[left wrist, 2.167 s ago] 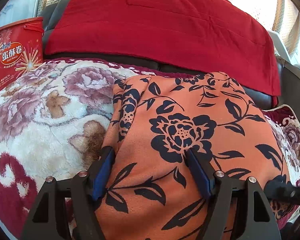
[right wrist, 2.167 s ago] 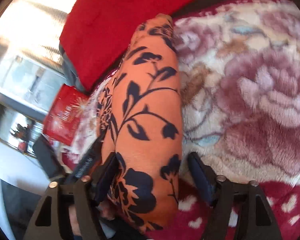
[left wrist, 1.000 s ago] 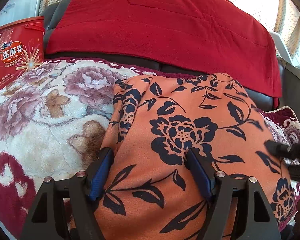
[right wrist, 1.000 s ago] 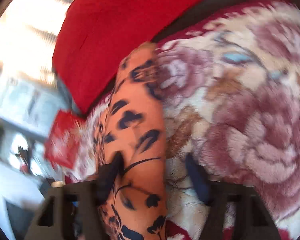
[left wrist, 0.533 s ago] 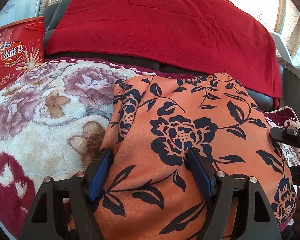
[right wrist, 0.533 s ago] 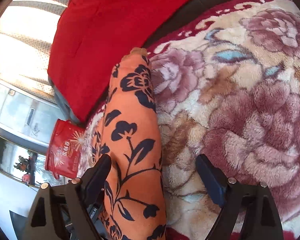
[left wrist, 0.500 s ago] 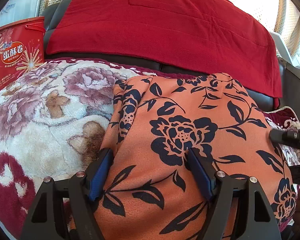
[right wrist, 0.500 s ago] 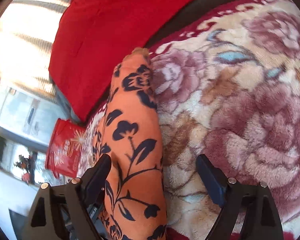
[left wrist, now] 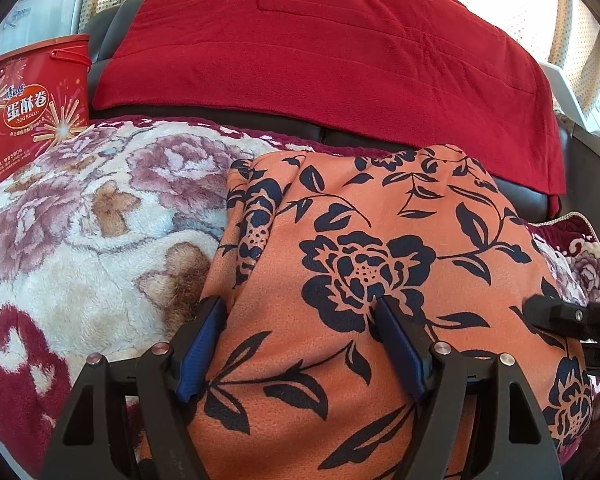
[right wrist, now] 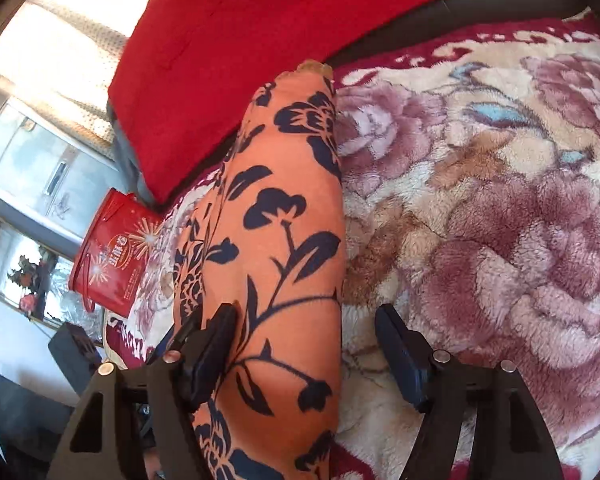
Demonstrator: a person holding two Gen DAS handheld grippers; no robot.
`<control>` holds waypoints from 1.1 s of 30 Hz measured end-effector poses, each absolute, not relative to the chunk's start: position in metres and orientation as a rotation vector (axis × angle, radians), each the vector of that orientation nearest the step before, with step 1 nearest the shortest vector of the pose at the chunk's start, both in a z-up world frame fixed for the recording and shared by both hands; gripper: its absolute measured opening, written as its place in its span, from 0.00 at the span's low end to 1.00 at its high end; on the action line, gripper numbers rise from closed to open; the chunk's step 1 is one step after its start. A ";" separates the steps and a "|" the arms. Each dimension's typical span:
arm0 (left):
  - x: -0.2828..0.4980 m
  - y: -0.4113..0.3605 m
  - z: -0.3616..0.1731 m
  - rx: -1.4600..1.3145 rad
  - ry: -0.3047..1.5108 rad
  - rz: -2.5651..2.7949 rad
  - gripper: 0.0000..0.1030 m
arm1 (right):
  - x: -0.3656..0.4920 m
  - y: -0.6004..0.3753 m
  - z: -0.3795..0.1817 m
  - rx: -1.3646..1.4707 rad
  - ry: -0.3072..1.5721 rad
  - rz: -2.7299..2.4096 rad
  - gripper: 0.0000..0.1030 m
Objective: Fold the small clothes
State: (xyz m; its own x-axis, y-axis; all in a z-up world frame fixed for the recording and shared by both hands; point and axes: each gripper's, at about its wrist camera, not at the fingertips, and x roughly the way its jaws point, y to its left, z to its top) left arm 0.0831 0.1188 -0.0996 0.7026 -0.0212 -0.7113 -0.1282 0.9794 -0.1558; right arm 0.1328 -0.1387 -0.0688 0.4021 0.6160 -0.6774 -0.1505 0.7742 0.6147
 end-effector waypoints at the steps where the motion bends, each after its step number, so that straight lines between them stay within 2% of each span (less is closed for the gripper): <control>1: 0.083 0.119 -0.100 -0.200 0.791 0.060 0.75 | 0.131 -0.136 -0.067 0.483 1.057 0.514 0.72; 3: 0.083 0.119 -0.100 -0.200 0.791 0.059 0.75 | 0.128 -0.128 -0.064 0.429 1.055 0.522 0.68; 4: 0.083 0.119 -0.100 -0.200 0.791 0.059 0.75 | 0.126 -0.122 -0.060 0.392 1.040 0.537 0.53; 7: 0.083 0.119 -0.099 -0.200 0.792 0.060 0.75 | 0.122 -0.106 -0.053 0.297 1.011 0.518 0.47; 33: 0.078 0.118 -0.096 -0.203 0.782 0.059 0.75 | 0.105 -0.135 -0.042 0.374 0.957 0.530 0.34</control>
State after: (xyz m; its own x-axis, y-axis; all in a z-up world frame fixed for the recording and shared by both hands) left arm 0.0779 0.1181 -0.0961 0.7089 -0.0221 -0.7049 -0.1280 0.9789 -0.1594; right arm 0.1050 -0.1355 -0.0421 0.4654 0.5796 -0.6690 -0.2601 0.8120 0.5225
